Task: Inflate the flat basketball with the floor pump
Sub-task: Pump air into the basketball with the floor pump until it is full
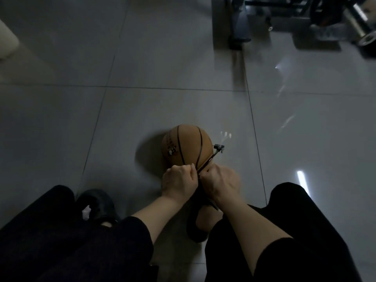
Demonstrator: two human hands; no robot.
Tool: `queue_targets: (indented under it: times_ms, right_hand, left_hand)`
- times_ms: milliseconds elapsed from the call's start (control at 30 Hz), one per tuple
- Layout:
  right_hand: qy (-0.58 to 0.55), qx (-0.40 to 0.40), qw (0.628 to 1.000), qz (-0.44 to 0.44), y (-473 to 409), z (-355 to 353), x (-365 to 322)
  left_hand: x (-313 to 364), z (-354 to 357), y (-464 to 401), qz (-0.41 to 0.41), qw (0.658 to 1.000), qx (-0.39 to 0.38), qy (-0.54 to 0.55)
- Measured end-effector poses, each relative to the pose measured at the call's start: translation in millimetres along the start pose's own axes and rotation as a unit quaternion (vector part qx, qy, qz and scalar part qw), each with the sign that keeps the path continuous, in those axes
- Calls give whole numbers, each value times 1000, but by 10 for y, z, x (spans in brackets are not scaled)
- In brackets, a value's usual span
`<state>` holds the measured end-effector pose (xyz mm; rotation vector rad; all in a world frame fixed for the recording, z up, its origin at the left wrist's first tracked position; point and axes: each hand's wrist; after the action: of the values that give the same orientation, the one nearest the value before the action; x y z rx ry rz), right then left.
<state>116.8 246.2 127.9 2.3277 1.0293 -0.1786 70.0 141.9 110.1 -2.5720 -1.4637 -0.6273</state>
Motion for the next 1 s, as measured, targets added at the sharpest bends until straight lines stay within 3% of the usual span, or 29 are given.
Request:
queue_targets:
  times_ms: [167, 333, 467, 767, 1000]
  right_hand:
    - [-3, -11, 999, 35, 291, -324, 112]
    - [-12, 111, 991, -66, 529, -1152, -141]
    - [-6, 152, 984, -92, 632, -1488, -274]
    - [-12, -2, 999, 49, 196, -383, 27]
    - [7, -22, 999, 35, -20, -122, 16]
  left_hand:
    - [311, -321, 156, 63, 998, -15, 17]
    - [710, -1113, 70, 89, 986, 138, -4]
    - [871, -1394, 3, 86, 983, 165, -8]
    - [313, -212, 42, 32, 999, 26, 20]
    - [67, 86, -38, 3, 1000, -6, 2]
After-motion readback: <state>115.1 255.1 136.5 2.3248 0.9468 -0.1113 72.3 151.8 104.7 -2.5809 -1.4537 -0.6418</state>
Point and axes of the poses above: each hand's wrist, its own y-axis away from the middle knuckle, its own z-axis out of the palm, x = y × z, and after that the axes turned 6 degrees about -y, right-handed
